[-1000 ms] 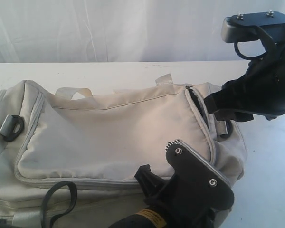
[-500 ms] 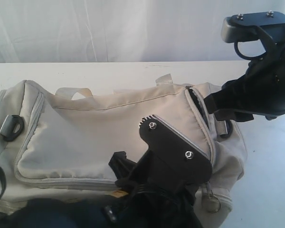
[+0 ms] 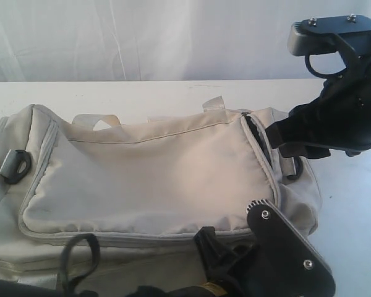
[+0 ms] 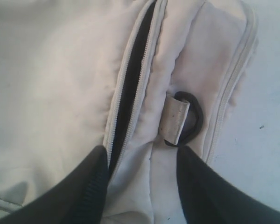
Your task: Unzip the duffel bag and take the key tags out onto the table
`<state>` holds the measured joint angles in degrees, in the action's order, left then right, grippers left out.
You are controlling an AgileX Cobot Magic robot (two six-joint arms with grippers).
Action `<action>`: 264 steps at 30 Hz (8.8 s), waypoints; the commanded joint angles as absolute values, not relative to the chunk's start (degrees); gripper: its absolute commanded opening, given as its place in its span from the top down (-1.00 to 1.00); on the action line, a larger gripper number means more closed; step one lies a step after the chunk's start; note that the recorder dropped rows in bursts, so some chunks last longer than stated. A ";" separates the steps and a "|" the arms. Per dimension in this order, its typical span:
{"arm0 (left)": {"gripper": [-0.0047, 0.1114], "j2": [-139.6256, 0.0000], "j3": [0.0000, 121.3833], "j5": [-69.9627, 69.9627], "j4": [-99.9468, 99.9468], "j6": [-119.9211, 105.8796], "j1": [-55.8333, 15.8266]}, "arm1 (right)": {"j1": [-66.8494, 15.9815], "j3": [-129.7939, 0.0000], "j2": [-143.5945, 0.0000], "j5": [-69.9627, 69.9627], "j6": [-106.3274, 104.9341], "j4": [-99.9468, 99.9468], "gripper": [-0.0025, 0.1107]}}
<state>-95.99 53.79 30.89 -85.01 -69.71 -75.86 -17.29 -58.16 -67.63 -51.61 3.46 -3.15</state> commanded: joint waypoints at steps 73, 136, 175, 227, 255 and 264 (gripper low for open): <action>-0.09 -98.70 56.71 40.53 -77.17 -53.73 -73.18 | -17.13 -58.07 -67.57 -52.00 2.99 -3.09 0.18; 0.92 -86.27 55.69 26.44 -99.95 -83.74 -68.07 | -17.13 -57.31 -67.57 -52.80 2.61 -7.05 0.12; 0.92 -73.38 40.22 19.36 -99.95 -77.57 -68.07 | -17.13 -50.55 -68.44 -43.10 0.32 -11.89 0.96; 0.92 -45.42 23.55 33.90 -99.95 -77.95 -67.96 | -17.13 -50.55 -68.44 -42.82 -9.38 -20.64 0.18; 0.92 -62.84 26.05 -21.79 -63.85 -49.98 -35.07 | -17.13 -50.55 -68.44 -41.81 -11.28 -21.36 0.18; 0.92 -62.41 40.82 -40.57 -25.43 -21.99 -28.09 | -17.13 -50.55 -68.31 -42.23 -22.57 -29.94 0.18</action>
<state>-63.42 38.19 -36.92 -29.48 -24.60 -28.58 -17.29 -50.75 -68.35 -42.42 -16.45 -26.63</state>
